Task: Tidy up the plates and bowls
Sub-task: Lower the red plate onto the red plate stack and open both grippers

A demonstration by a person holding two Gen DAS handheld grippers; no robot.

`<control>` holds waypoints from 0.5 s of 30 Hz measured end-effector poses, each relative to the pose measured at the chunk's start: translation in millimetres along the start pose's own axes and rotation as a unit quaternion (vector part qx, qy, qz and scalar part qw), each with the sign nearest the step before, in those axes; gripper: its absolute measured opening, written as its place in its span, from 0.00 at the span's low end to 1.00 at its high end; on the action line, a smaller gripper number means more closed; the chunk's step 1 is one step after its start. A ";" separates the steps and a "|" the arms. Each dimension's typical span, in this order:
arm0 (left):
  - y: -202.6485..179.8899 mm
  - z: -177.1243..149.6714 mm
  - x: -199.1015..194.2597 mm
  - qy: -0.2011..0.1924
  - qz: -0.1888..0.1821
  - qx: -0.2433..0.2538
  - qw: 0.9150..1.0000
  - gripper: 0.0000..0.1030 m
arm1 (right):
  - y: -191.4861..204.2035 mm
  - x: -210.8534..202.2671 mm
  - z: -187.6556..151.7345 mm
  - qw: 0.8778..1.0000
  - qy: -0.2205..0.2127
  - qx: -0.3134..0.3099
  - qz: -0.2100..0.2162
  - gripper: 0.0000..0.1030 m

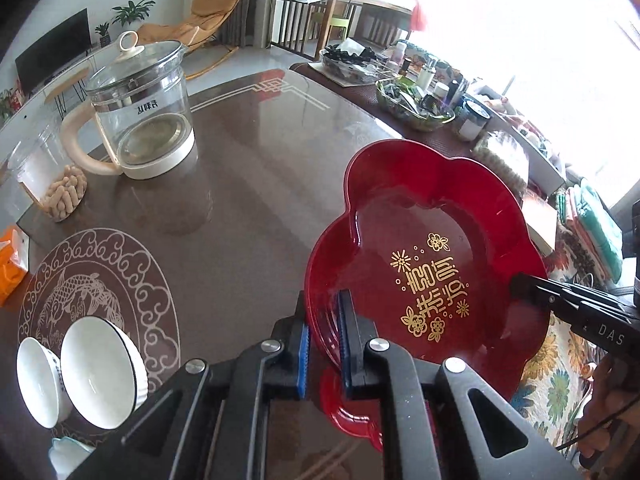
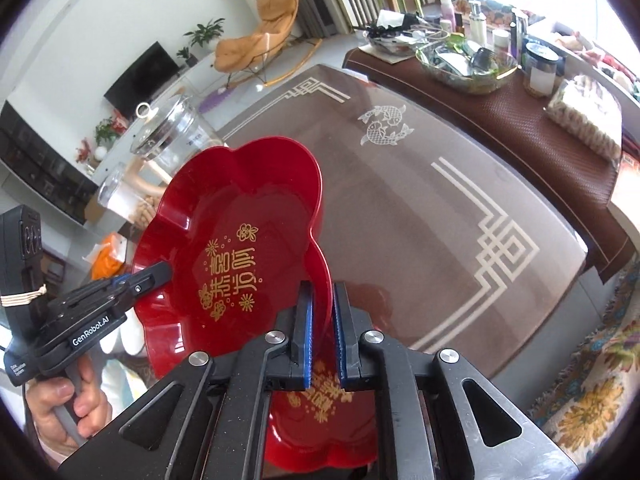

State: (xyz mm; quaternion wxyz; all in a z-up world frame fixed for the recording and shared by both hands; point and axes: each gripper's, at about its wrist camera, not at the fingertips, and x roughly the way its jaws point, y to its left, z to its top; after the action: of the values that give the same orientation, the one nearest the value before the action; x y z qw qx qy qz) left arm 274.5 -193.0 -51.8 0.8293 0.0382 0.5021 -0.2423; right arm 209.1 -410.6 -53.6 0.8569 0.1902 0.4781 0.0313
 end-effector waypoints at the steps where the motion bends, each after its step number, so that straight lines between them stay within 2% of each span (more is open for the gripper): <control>1: -4.5 -7.9 1.1 0.001 0.001 0.005 1.000 0.11 | -1.2 -3.1 -9.1 1.000 0.002 0.001 -0.003 0.12; 9: -24.3 -52.4 36.1 0.034 0.015 0.021 0.999 0.11 | -24.9 16.0 -66.8 0.999 0.036 0.023 -0.030 0.12; 15: -35.1 -68.8 54.3 0.044 0.058 0.061 0.995 0.11 | -26.8 26.0 -85.1 0.998 0.039 0.022 -0.050 0.12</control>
State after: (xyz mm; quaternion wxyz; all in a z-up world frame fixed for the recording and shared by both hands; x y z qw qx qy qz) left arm 223.6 -222.5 -125.6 0.8152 0.1289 0.5191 -0.2219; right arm 149.0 -404.0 -124.2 0.8340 0.1830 0.5203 -0.0147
